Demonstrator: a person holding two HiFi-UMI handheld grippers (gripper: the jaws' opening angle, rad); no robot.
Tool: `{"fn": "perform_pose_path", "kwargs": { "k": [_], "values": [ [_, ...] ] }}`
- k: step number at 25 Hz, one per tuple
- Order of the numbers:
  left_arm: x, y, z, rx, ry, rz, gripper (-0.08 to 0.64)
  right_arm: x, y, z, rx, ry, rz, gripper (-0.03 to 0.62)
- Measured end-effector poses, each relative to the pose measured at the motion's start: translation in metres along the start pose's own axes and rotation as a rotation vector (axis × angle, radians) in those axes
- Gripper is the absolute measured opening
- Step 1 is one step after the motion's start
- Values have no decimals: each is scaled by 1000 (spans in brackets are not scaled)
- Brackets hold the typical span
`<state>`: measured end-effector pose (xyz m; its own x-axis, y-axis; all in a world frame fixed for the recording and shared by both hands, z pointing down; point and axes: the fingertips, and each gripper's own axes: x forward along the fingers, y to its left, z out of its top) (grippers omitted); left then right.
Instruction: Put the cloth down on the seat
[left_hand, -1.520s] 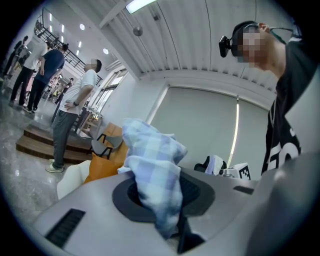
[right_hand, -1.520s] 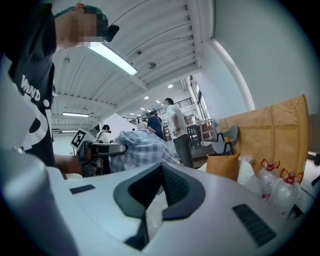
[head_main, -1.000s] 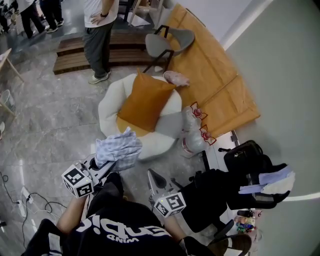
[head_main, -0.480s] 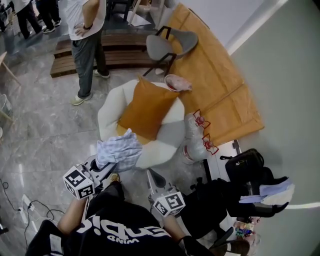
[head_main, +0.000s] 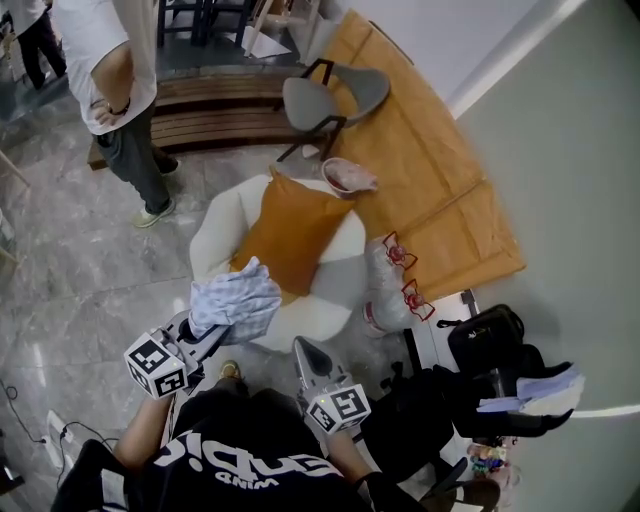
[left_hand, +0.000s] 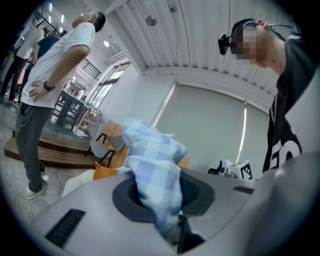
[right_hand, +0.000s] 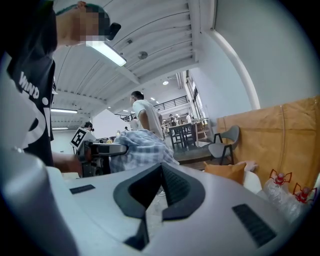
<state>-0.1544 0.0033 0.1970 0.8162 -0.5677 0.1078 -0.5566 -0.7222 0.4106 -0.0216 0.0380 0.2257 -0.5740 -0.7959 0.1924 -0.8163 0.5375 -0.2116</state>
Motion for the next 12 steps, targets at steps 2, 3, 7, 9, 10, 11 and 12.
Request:
{"fn": "perform_pose_path", "kwargs": {
  "k": [2,3,7,9,10,11,12],
  "values": [
    [7,5,3,-4,3,-9,80,5,-7,3,5,-5,-12,20],
    [10,7,3,-6,6,-15,80,7,-10,4,6,-6,-16,20],
    [21,12,1,-19,36,-48,80,16,-17,7,3,-12,-38,20],
    [27,16,-5,-19,40,-69,80,20,-22,6,-3,-17,-49,20],
    [30,16,-5,-20,46,-73,80,21,-24,5,-4,-20,-52,19],
    [33,16,-3,-21,53,-74,80,23,-26,3,-4,-21,-56,18],
    [38,16,-3,-21,58,-76,80,24,-30,2,-1,-20,-60,20]
  ]
}}
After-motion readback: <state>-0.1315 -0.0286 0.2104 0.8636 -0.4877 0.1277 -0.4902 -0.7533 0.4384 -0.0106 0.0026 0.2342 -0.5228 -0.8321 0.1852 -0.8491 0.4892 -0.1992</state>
